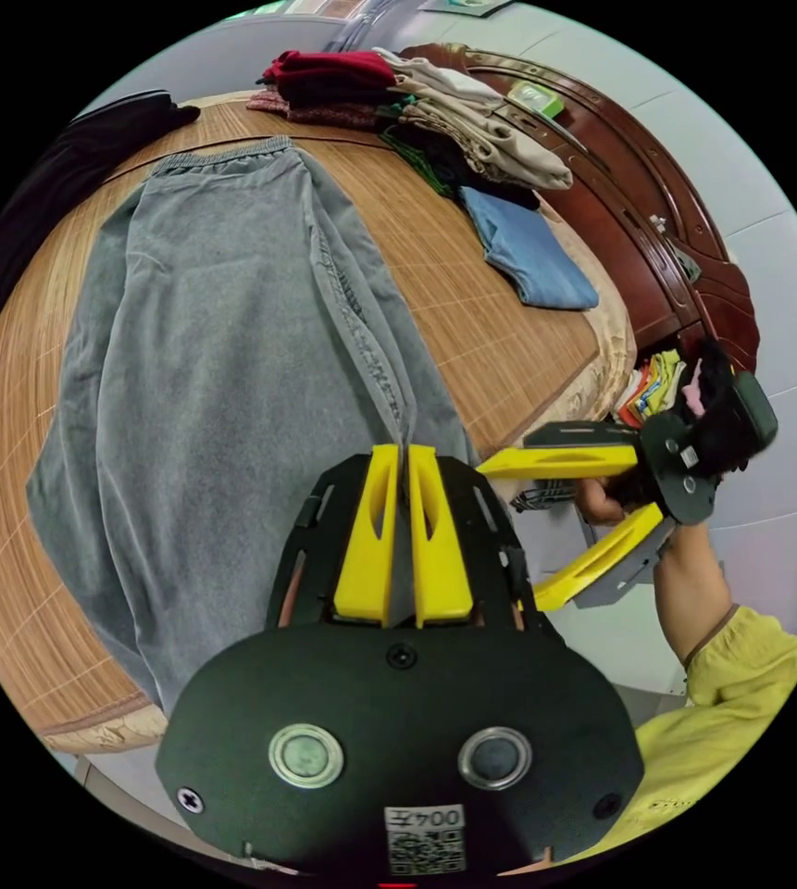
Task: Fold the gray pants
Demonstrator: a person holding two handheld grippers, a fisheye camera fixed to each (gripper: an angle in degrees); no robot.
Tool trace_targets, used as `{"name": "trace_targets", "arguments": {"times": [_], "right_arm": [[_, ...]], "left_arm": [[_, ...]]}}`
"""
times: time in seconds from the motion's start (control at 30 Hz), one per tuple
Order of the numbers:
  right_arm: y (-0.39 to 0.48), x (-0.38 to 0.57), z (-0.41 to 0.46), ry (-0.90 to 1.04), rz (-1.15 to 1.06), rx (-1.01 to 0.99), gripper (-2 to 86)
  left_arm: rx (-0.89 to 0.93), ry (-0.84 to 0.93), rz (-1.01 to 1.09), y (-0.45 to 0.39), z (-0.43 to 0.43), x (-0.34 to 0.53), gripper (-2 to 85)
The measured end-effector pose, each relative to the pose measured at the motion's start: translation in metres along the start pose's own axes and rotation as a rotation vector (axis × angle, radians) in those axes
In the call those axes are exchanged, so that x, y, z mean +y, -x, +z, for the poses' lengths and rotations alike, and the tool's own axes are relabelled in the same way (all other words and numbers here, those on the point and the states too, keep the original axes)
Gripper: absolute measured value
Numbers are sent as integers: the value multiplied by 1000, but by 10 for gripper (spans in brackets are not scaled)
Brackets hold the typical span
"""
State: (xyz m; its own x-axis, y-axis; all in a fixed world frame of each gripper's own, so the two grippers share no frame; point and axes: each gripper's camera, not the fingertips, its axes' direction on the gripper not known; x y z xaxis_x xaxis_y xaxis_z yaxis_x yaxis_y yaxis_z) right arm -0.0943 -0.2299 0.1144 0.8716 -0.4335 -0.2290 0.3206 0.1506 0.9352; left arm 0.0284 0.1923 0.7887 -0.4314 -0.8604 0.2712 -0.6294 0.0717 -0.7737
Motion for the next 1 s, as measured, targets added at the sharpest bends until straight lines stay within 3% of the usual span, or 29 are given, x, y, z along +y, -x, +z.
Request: {"name": "trace_targets", "arguments": {"times": [0.23, 0.43, 0.73, 0.9, 1.0], "right_arm": [[-46, -40, 31, 304, -53, -244, 198], [-77, -34, 16, 309, -41, -405, 169], [-96, -33, 18, 266, -6, -511, 160], [-96, -30, 20, 273, 1, -522, 150], [-84, -22, 23, 352, -38, -505, 101]], "left_arm": [[96, -68, 68, 5, -14, 3, 23], [4, -171, 91, 37, -56, 23, 20], [-89, -75, 36, 92, -28, 56, 10], [16, -146, -44, 122, -24, 71, 6], [66, -161, -84, 135, -25, 77, 5]]}}
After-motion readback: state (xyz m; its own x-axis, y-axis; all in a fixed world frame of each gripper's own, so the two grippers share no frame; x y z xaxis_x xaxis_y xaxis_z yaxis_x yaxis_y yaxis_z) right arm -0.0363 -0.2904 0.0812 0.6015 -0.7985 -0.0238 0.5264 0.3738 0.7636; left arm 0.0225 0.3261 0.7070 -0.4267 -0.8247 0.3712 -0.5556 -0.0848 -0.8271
